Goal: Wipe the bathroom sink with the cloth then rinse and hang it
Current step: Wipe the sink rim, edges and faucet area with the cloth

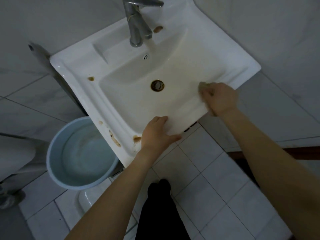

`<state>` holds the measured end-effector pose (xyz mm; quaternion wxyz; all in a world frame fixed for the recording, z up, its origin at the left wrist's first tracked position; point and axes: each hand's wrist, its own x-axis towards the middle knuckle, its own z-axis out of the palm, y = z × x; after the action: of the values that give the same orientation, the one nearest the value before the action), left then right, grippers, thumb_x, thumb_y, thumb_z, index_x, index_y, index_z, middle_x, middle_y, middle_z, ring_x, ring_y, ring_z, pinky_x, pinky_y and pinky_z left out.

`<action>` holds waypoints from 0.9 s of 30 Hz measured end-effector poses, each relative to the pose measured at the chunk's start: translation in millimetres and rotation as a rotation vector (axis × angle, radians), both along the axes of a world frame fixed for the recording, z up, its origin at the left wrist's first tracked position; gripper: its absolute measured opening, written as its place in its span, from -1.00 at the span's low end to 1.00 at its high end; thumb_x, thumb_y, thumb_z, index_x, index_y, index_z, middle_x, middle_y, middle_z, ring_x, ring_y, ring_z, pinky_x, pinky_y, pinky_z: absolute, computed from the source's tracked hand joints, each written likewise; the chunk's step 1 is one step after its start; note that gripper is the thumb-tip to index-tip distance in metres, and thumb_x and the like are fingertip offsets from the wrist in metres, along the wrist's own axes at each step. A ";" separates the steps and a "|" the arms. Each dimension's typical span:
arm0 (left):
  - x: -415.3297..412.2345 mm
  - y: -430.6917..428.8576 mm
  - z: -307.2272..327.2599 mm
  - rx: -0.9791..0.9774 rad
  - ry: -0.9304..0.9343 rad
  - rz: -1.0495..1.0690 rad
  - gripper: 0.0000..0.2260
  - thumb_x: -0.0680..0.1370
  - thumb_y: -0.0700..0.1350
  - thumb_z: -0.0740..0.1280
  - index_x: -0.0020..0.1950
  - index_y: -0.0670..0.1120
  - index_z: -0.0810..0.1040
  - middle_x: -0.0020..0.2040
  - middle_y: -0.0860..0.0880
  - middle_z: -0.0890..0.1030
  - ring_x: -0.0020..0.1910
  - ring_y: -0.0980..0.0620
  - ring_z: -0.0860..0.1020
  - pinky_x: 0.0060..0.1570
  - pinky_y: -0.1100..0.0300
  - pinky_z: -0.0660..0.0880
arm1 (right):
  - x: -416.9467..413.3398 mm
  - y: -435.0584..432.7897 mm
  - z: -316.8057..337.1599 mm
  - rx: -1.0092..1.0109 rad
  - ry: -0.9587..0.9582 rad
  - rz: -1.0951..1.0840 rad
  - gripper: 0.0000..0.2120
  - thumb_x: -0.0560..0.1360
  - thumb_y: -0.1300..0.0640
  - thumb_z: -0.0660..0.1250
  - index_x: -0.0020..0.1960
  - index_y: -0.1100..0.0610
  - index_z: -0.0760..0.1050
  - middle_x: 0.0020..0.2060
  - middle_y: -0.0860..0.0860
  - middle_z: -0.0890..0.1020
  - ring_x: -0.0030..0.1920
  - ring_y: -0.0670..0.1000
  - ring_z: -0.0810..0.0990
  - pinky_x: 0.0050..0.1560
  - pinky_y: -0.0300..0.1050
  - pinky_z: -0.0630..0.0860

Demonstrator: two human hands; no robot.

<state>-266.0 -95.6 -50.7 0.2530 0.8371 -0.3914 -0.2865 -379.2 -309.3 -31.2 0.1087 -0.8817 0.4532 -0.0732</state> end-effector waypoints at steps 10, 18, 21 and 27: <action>-0.8 -0.6 -3.1 0.003 -0.019 0.007 -0.25 0.32 0.26 0.46 0.42 -0.01 0.36 0.25 0.07 0.46 0.22 0.06 0.43 0.11 0.30 0.31 | 1.8 -5.2 -3.1 0.048 -0.030 0.045 -0.52 0.60 -0.22 0.08 -0.22 0.11 0.52 -0.33 0.03 0.54 -0.27 0.07 0.54 -0.31 -0.12 0.30; -3.5 -3.1 6.0 0.023 -0.013 0.005 -0.37 0.31 0.27 0.43 0.30 0.04 0.45 0.16 0.08 0.52 0.15 0.07 0.50 0.04 0.26 0.41 | 13.5 94.4 -27.5 -0.002 -0.137 0.257 -0.64 0.57 -0.12 0.16 -0.11 0.12 0.56 -0.33 0.05 0.58 -0.39 0.07 0.52 -0.38 -0.07 0.50; 2.1 -1.5 13.1 0.055 -0.017 -0.089 -0.34 0.35 0.25 0.43 0.37 0.02 0.38 0.28 0.05 0.47 0.25 0.03 0.45 0.16 0.21 0.38 | 11.0 87.5 -31.9 -0.049 -0.155 0.334 -0.64 0.54 -0.11 0.19 -0.08 0.15 0.59 -0.34 0.06 0.59 -0.44 0.08 0.52 -0.45 -0.07 0.50; 30.0 52.9 45.4 -0.268 -0.180 0.177 -0.41 0.45 0.03 0.44 0.41 -0.10 0.37 0.32 -0.03 0.46 0.31 0.05 0.38 0.32 0.33 0.23 | 11.7 85.6 -25.7 -0.079 -0.129 0.371 -0.61 0.56 -0.15 0.12 -0.08 0.14 0.54 -0.35 0.06 0.55 -0.43 0.09 0.51 -0.44 -0.07 0.50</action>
<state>-236.0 -42.7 -5.2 0.3505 0.8492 -0.3721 -0.1323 -367.5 -223.7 -56.9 0.1144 -0.9472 0.2717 -0.1258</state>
